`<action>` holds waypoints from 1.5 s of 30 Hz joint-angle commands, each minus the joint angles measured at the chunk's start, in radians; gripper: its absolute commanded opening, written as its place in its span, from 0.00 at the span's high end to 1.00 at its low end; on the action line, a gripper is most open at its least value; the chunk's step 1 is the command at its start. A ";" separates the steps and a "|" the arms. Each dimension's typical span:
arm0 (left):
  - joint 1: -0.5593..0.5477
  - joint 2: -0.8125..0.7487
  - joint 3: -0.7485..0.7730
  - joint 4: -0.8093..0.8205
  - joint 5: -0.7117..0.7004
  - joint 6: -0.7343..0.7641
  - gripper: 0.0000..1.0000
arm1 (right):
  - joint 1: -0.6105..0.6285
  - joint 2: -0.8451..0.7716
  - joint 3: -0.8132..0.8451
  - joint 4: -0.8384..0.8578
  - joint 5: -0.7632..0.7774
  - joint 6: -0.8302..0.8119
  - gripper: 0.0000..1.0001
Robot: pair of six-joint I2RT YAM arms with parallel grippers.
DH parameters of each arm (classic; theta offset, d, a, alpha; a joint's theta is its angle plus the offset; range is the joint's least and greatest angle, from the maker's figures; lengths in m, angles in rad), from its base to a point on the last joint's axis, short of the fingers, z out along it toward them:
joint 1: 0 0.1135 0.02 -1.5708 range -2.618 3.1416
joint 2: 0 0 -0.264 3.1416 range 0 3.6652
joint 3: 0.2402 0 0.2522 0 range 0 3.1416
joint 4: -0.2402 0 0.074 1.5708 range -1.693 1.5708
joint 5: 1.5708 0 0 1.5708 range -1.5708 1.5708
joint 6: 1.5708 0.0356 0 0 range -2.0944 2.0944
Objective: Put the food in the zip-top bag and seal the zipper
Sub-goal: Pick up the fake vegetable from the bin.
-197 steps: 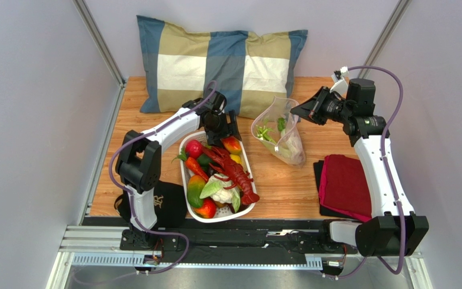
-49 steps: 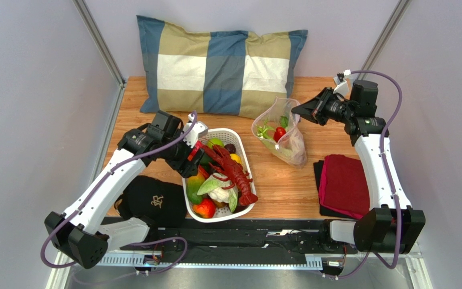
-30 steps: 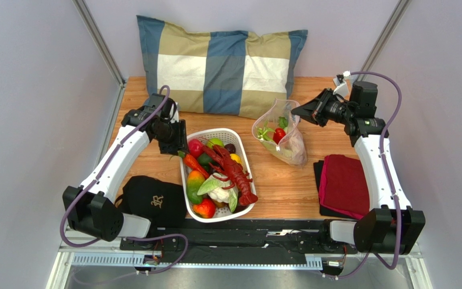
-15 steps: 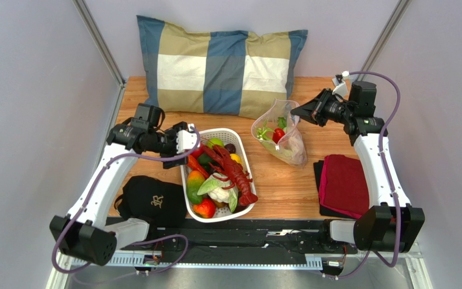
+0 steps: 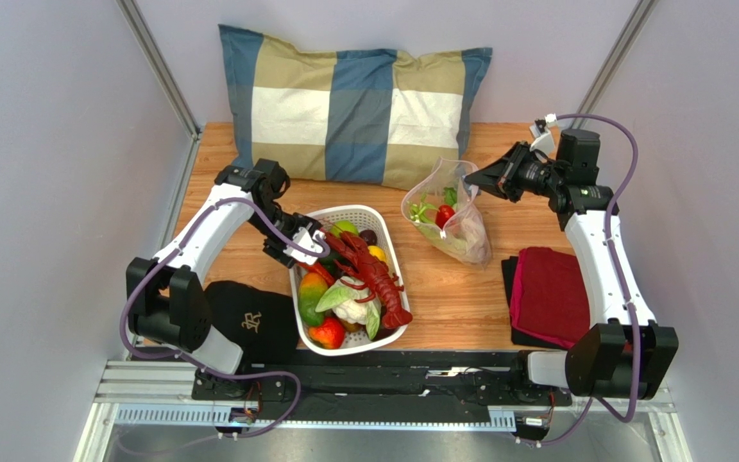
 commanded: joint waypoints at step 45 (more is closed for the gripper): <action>-0.106 -0.150 0.140 -0.080 -0.656 0.006 0.91 | -0.007 0.008 0.031 0.024 -0.028 -0.018 1.00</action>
